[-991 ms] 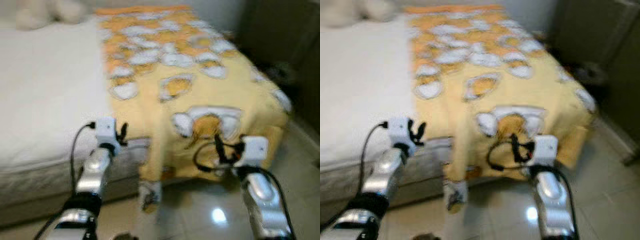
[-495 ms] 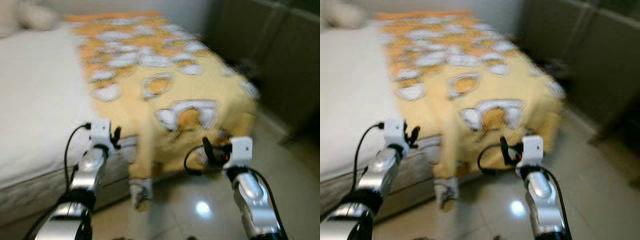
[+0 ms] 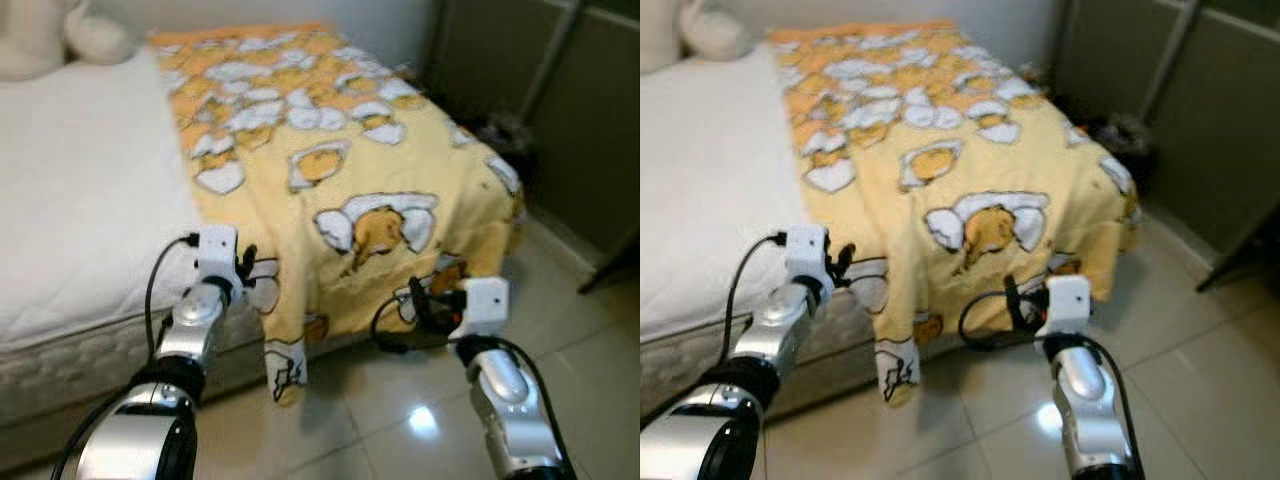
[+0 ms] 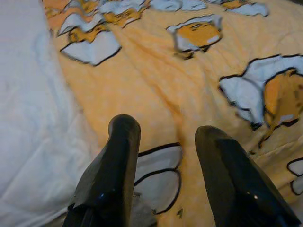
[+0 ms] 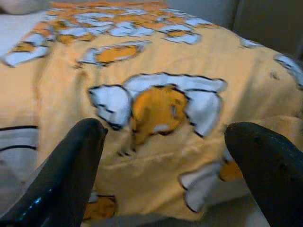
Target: Clean up the room
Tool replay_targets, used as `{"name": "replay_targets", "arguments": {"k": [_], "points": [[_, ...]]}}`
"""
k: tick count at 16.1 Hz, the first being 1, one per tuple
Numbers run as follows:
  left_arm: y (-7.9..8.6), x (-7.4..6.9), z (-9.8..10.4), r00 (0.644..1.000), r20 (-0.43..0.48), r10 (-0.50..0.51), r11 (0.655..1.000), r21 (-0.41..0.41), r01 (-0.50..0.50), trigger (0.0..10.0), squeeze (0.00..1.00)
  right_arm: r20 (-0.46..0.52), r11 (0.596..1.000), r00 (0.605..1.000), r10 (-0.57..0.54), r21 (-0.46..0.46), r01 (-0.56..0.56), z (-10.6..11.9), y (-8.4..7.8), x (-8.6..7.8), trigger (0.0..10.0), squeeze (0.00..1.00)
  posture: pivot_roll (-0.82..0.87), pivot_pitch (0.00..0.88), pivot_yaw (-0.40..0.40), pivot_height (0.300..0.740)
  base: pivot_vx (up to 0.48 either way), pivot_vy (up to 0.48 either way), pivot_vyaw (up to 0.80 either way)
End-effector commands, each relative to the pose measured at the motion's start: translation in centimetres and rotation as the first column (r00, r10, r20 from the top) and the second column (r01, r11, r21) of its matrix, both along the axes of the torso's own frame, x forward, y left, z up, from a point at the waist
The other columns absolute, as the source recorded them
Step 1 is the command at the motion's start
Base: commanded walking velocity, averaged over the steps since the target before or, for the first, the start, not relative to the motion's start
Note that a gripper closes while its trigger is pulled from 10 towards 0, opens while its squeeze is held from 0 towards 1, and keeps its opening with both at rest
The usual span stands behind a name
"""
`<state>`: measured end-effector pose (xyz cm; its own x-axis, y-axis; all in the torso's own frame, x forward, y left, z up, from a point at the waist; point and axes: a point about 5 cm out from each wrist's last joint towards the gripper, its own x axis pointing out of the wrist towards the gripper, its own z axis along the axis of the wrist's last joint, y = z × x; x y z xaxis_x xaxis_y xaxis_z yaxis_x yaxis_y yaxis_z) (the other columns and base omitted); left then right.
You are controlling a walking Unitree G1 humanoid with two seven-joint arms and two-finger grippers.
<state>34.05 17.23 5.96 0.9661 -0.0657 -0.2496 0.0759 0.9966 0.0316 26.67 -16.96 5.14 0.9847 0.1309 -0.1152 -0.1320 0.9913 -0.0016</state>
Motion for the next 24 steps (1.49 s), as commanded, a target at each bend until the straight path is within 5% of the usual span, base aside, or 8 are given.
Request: {"name": "replay_targets", "arguments": {"k": [1, 7, 10, 18, 19, 24], "points": [[0.1, 0.5, 0.7, 1.0, 0.026, 0.004, 1.0, 0.0, -0.004, 10.0, 0.0, 0.023, 1.0, 1.0, -0.003, 0.002, 0.003, 0.4, 0.0, 0.4, 10.0, 0.0, -0.06, 0.0, 0.012, 0.74, 0.412, 0.244, 0.0], [0.2, 0.8, 1.4, 0.997, 0.083, 0.003, 1.0, -0.017, -0.002, 10.0, 0.0, 0.039, 1.0, 0.999, 0.012, 0.003, -0.012, 0.8, 0.4, 1.3, 10.0, 0.0, -0.04, 0.0, 0.0, 0.74, 0.427, 0.081, -0.26], [1.7, 0.3, 0.4, 0.994, 0.022, 0.102, 0.994, 0.04, -0.103, 10.0, 0.0, 0.04, 1.0, 0.999, 0.023, 0.004, -0.024, 0.7, 0.8, 1.2, 10.0, 0.0, -0.04, 0.0, -0.004, 0.74, 0.0, 0.0, -0.14], [1.3, 0.5, 0.7, 0.997, 0.04, 0.072, 0.997, 0.029, -0.074, 10.0, 0.0, 0.026, 1.0, 1.0, 0.007, 0.006, -0.007, 0.1, 0.9, 0.6, 10.0, 0.0, -0.06, 0.0, 0.014, 0.74, 0.11, 0.095, -0.16], [1.3, 0.6, 0.8, 0.995, 0.05, 0.082, 0.996, 0.035, -0.084, 10.0, 1.0, 0.021, 1.0, 1.0, 0.005, 0.004, -0.005, 0.0, 0.8, 0.5, 10.0, 0.0, -0.06, 0.0, 0.015, 0.74, 0.0, 0.0, 0.0], [0.4, 0.9, 0.6, 0.995, 0.0, 0.102, 0.994, 0.045, -0.102, 10.0, 1.0, 0.009, 1.0, 1.0, 0.0, 0.008, 0.0, -0.2, 0.7, 0.0, 10.0, 0.0, -0.07, 0.0, 0.014, 0.74, 0.0, 0.0, 0.0]]}}
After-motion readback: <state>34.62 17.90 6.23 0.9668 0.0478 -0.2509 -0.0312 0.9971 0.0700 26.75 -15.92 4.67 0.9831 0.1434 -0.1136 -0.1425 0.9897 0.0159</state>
